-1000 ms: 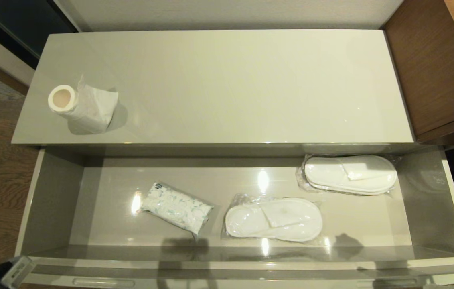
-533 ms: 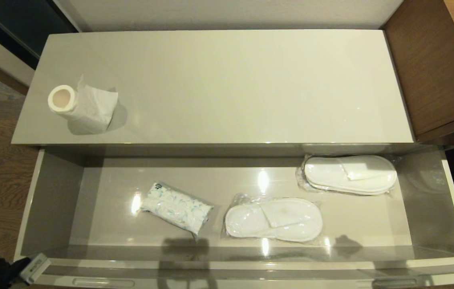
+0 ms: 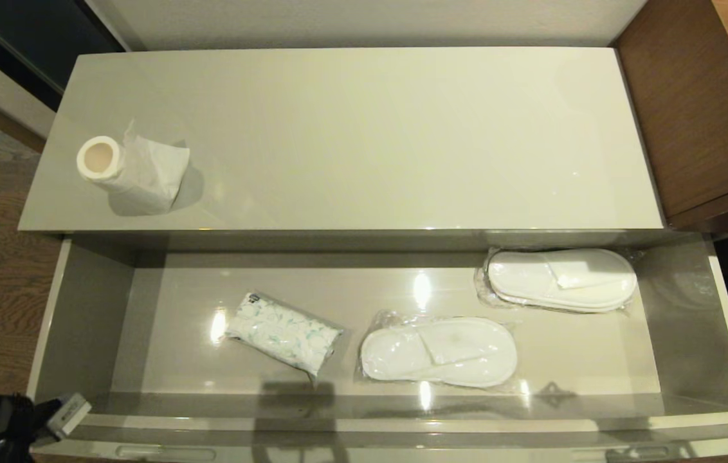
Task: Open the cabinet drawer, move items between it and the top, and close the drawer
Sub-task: Close the drawer
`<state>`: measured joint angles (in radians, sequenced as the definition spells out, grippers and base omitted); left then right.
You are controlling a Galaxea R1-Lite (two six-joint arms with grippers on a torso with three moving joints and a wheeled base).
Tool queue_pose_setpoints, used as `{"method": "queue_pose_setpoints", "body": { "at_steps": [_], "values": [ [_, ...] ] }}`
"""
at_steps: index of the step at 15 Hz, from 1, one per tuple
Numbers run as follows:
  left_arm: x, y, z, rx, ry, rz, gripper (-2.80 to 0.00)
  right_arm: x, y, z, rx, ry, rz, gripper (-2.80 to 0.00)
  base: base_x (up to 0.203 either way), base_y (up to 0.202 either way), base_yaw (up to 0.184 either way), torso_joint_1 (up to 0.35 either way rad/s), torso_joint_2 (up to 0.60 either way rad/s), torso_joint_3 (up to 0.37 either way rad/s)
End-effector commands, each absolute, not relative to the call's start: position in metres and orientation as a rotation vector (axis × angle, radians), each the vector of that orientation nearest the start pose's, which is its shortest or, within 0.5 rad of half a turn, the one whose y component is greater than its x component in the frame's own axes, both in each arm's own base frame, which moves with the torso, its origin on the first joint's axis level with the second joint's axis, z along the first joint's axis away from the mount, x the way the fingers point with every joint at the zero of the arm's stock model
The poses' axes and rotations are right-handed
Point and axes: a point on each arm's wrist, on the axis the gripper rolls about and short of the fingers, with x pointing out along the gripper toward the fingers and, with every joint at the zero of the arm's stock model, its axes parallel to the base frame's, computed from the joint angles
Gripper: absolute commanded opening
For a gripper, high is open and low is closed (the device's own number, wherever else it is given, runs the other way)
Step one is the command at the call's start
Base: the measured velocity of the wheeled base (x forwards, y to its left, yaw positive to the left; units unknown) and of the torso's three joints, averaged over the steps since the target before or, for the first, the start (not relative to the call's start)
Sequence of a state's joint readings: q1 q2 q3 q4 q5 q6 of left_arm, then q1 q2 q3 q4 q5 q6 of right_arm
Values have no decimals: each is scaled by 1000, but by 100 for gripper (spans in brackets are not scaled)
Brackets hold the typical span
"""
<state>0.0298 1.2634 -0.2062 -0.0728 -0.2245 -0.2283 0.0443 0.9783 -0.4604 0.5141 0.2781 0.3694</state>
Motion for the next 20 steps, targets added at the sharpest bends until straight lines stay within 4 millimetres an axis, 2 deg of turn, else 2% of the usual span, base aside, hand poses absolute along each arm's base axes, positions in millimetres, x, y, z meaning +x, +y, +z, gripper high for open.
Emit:
{"method": "queue_pose_setpoints", "body": {
  "at_steps": [1,3,5,9,14,20],
  "values": [
    [127,-2,82,-335,1003,-78,-280,82,11,135,450,1127,103,-280,0,0,0,0,0,0],
    [135,-3,75,-338,1051,-78,-280,95,12,121,443,1107,108,-280,0,0,0,0,0,0],
    [140,-4,72,-339,1032,-83,-280,99,12,111,443,1130,107,-280,0,0,0,0,0,0],
    [139,-5,67,-364,1054,-101,-280,107,14,96,415,1218,116,-280,0,0,0,0,0,0],
    [144,-5,67,-374,1010,-102,-280,118,16,74,396,1236,119,-280,0,0,0,0,0,0],
    [140,-5,65,-376,1022,-102,-280,115,23,60,336,1304,122,-280,0,0,0,0,0,0]
  ]
}}
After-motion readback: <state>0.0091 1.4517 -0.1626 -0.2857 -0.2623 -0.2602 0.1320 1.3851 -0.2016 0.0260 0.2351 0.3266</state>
